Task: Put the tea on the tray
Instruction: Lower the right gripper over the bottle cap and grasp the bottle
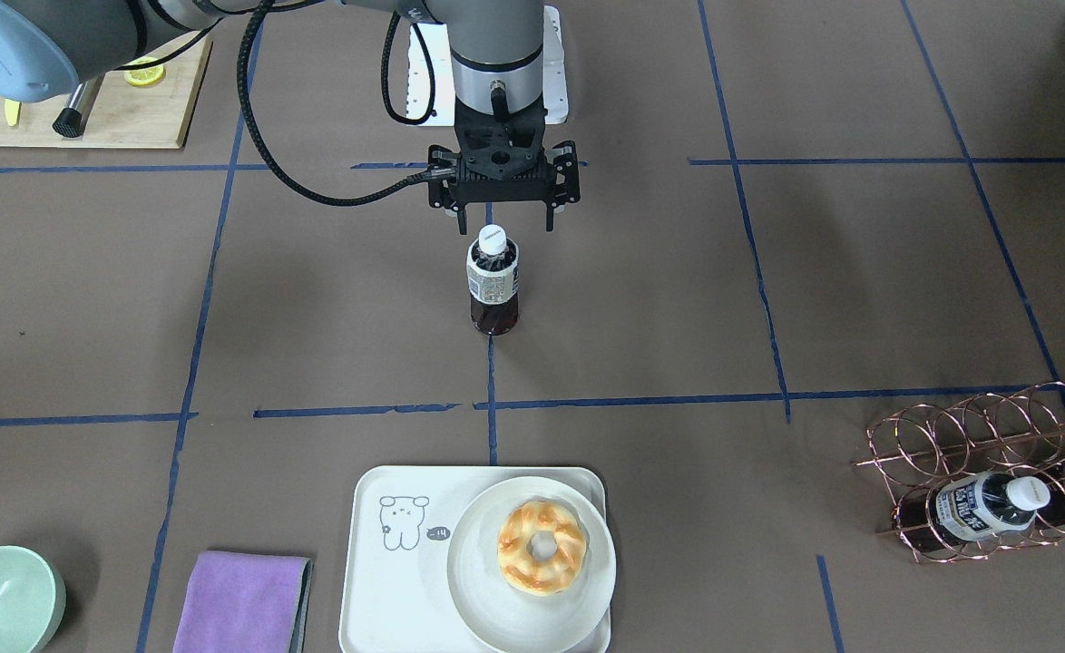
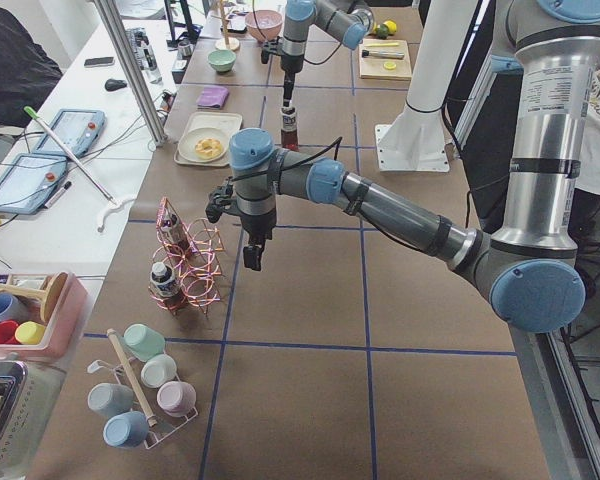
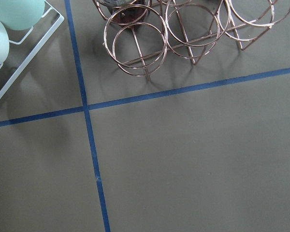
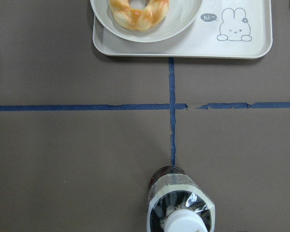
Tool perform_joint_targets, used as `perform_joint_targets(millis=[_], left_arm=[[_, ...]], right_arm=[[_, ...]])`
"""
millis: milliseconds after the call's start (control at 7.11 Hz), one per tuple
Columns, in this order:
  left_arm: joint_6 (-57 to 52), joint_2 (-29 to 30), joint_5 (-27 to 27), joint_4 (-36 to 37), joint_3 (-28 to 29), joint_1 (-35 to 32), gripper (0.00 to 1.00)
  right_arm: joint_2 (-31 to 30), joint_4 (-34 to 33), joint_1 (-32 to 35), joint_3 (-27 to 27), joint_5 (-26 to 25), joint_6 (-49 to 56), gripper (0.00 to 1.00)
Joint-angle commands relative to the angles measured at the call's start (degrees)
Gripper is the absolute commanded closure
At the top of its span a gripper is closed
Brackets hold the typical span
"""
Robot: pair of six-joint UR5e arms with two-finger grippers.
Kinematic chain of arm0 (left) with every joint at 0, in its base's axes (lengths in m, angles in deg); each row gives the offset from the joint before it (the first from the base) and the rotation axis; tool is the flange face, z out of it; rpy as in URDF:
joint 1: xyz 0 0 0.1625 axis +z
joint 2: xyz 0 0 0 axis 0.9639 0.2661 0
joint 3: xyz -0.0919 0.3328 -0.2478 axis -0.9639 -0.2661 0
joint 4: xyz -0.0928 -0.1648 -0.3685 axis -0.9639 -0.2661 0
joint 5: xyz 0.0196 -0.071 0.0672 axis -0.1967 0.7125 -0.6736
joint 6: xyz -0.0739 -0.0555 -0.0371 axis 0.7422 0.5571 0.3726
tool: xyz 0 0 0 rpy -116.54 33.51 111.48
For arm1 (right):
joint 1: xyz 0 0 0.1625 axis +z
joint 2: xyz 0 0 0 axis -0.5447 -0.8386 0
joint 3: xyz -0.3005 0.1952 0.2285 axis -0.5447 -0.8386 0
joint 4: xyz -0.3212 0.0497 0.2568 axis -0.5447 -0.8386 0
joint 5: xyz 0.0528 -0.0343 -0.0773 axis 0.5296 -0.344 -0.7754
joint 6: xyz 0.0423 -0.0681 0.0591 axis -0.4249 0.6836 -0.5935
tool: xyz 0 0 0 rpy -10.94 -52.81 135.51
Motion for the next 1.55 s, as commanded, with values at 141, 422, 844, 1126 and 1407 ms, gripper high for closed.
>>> perform_joint_targets(millis=[141,422,844,1126,1407], left_arm=[[0.0,-0.1,0.0,0.0,0.0,0.0,0.00],[0.0,-0.1,-0.1,0.0,0.0,0.0,0.00],[0.0,-0.1,-0.1,0.0,0.1,0.0,0.00],[0.0,0.0,-0.1,0.0,0.1,0.0,0.00],[0.0,0.0,-0.1,-0.1,0.1,0.0,0.00]], right_arm=[[-0.6,0.1,0.0,-1.3,0.2,0.9,0.05],[-1.1,0.1,0.0,-1.3,0.3,0.9,0.28],[-1.2,0.1,-0.1,-1.6,0.3,1.0,0.44],[-1.2,0.1,-0.3,-1.8,0.3,1.1,0.44],[-1.0,0.1,-0.3,-1.7,0.5,1.1,0.66]])
